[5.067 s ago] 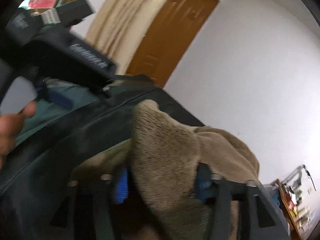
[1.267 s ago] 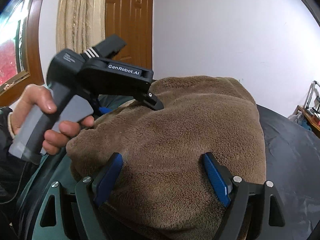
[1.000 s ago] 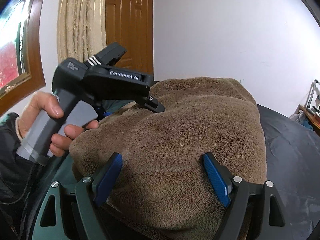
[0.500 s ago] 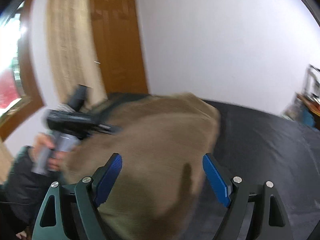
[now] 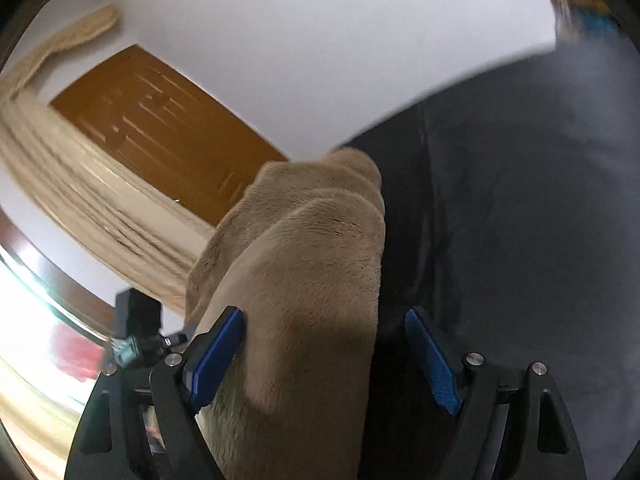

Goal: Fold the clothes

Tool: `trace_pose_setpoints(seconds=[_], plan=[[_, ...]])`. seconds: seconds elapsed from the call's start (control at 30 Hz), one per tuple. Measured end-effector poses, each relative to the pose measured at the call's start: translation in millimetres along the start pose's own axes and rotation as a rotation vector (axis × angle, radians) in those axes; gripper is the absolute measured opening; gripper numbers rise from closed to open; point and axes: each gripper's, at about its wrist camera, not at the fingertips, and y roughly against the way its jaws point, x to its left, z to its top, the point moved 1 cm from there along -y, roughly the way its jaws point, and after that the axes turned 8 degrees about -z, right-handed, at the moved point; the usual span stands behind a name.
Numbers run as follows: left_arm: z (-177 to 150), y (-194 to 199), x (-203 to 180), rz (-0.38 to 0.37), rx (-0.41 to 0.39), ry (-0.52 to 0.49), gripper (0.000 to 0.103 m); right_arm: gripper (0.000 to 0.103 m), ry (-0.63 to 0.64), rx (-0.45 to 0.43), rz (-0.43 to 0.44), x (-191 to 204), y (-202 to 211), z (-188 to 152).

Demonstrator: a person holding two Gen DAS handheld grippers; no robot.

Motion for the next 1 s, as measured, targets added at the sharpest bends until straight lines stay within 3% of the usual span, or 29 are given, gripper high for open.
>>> trace_pose_setpoints(seconds=[0.07,0.43,0.83,1.0], plan=[[0.4,0.1,1.2,-0.013,-0.001,0.006,0.101,0.085,-0.005,0.045,0.035,0.0,-9.2,1.6],[-0.8,1.2,2.1,-0.035,-0.005,0.003,0.102,0.085,-0.003,0.12,0.11,-3.8,-20.5,-1.2],[-1.8,-6.6,-3.7,-0.074,0.001,-0.009,0.102,0.085,0.051,0.161,0.183,18.6,-39.9,-6.2],[-2.7,-7.2,-4.0,-0.088,0.007,-0.007,0.102,0.085,0.073,0.152,0.173,26.2,-42.2,-7.7]])
